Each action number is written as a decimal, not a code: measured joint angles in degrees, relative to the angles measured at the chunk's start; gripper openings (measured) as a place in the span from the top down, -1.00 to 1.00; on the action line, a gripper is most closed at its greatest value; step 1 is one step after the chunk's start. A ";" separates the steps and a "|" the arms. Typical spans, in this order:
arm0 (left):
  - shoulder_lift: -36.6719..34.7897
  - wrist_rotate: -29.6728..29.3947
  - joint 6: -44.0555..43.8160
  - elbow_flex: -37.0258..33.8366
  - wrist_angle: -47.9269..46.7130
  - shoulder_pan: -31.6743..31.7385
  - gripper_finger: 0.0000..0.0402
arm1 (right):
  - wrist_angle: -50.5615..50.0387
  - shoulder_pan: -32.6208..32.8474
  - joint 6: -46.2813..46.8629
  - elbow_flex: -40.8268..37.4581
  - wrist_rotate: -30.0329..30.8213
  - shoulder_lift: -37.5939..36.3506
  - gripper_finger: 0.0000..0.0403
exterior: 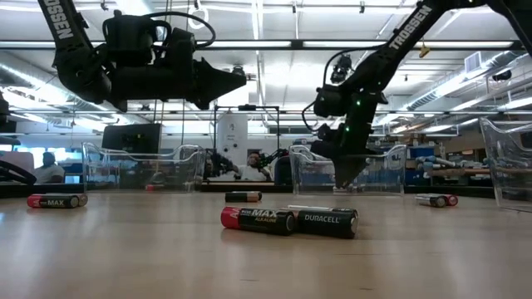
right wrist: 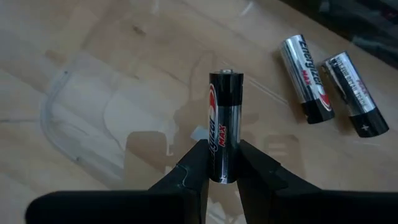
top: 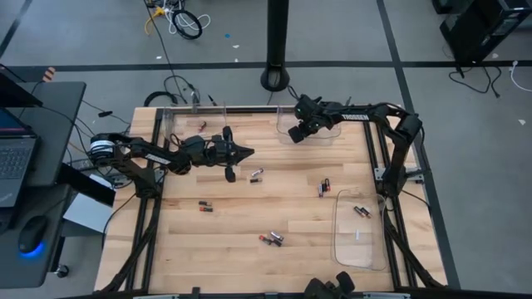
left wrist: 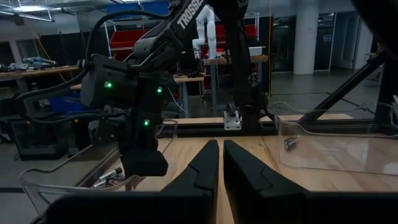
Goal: Sort batteries
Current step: Put the silver battery into the top right transparent bin, then adjust the bottom right transparent bin, then put the black battery into the top left transparent bin
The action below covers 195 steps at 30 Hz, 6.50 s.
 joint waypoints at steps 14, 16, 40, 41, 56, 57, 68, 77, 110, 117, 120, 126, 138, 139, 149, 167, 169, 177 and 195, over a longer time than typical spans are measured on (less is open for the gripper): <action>0.00 0.02 0.00 0.00 -0.02 0.01 0.85 | -0.30 -0.47 -1.36 0.08 -0.18 0.03 0.46; 0.00 0.02 0.00 0.00 -0.04 0.00 0.85 | -1.50 -0.47 -1.51 0.82 -0.11 0.03 0.44; -0.02 0.12 1.53 0.04 0.12 0.00 0.85 | -15.35 26.19 -12.75 -2.48 3.22 -24.64 0.92; -0.02 0.40 1.51 0.04 0.09 -0.01 0.85 | -15.49 27.93 -11.39 -3.46 1.31 -25.61 0.89; -0.02 0.92 0.04 0.04 0.00 -0.01 0.85 | -20.78 42.16 -5.31 -10.63 -1.03 -28.79 0.28; -0.02 0.92 0.04 0.04 -0.03 -0.01 0.85 | -20.71 41.91 -5.40 -10.75 -1.03 -28.78 0.23; -0.02 0.92 0.02 0.04 -0.15 -0.01 0.85 | -22.44 38.63 -8.39 -10.78 -0.11 -28.80 -0.27; -0.02 0.90 0.02 0.04 -0.14 -0.01 0.85 | -21.60 36.23 -13.84 -13.90 -0.86 -28.80 -0.48; -0.04 0.87 1.56 0.04 -0.46 -0.01 0.85 | -27.42 34.43 -24.55 -8.89 -2.19 -15.80 -0.53; -0.04 0.87 1.55 0.04 -0.48 0.01 0.85 | -29.12 34.54 -24.46 -3.82 -2.63 -15.89 -0.42; -0.04 0.87 1.55 0.04 -0.48 0.01 0.85 | -30.35 34.48 -24.99 -3.97 -3.50 -15.89 -0.22; -0.04 0.89 1.55 0.04 -0.48 -0.01 0.85 | -31.68 33.58 -29.91 -4.63 -3.76 -15.60 0.60; -0.04 0.87 2.66 0.04 -0.48 -0.01 0.85 | -39.69 35.13 -22.47 -1.35 -5.98 -15.65 0.96; -0.04 0.87 2.64 0.04 -0.48 0.00 0.85 | -39.53 35.85 -23.66 -1.18 -6.70 -15.65 0.95; -0.04 0.87 2.64 0.04 -0.50 0.01 0.85 | -32.77 44.01 -30.31 -1.18 -15.52 -15.67 0.97; -0.04 0.87 2.62 0.04 -0.50 -0.01 0.85 | -36.04 56.33 -16.93 -1.20 -22.37 -15.67 0.97; -0.04 0.87 2.60 0.04 -0.50 0.01 0.85 | -37.30 56.97 -15.33 -1.20 -23.27 -15.68 0.97; -0.04 0.87 2.60 0.04 -0.48 0.01 0.85 | -38.68 56.03 -15.13 4.43 -17.52 -15.82 0.94; -0.04 0.87 2.87 0.04 -0.52 0.01 0.85 | -32.43 37.78 -18.91 -8.82 -3.86 -15.89 0.18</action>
